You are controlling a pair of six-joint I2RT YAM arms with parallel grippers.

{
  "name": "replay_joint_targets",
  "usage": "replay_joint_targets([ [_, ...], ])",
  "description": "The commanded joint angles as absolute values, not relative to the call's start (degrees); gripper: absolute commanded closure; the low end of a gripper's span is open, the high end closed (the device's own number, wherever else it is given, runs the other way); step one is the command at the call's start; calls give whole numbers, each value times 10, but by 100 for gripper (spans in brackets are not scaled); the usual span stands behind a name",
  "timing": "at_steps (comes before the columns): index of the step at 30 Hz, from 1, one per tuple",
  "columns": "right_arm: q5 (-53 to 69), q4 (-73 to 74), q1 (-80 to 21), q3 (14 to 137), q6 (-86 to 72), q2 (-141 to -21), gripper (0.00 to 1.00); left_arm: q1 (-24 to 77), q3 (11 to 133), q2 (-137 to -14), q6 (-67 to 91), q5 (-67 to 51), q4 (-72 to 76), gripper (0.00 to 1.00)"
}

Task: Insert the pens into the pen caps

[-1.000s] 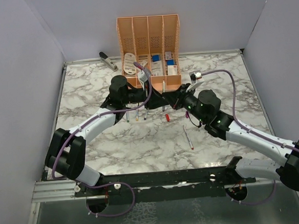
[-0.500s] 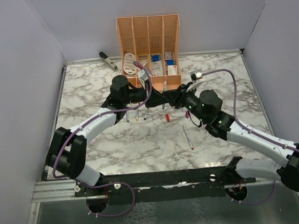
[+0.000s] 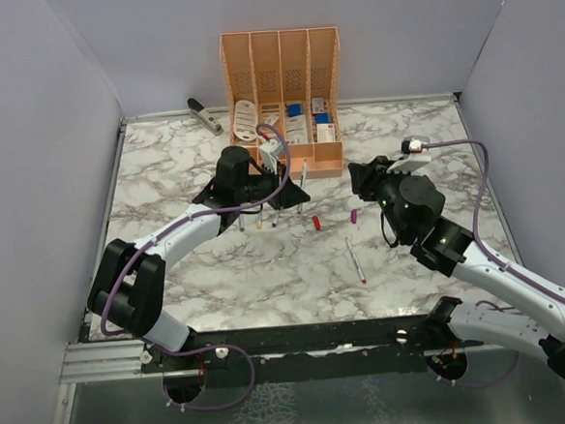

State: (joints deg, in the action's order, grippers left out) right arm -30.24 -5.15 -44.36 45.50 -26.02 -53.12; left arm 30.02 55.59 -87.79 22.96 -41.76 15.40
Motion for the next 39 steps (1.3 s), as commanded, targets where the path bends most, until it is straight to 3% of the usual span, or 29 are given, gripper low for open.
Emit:
replay_joint_targets([
  [1,-394,70,-421,459,-329,-534,74,300,571,-882,204,-397,114,100],
  [6,-298,142,-351,453,-377,-561,91,300,552,-887,251,-415,167,100],
  [13,-181,200,-317,464,-372,-682,92,300,545,-881,257,-409,170,100],
  [18,-133,198,-317,465,-371,-747,83,300,541,-878,251,-396,150,100],
  [28,-157,190,-317,477,-354,-829,59,299,545,-880,230,-391,109,100],
  [39,-197,178,-316,512,-352,-909,59,299,554,-890,221,-399,102,100],
])
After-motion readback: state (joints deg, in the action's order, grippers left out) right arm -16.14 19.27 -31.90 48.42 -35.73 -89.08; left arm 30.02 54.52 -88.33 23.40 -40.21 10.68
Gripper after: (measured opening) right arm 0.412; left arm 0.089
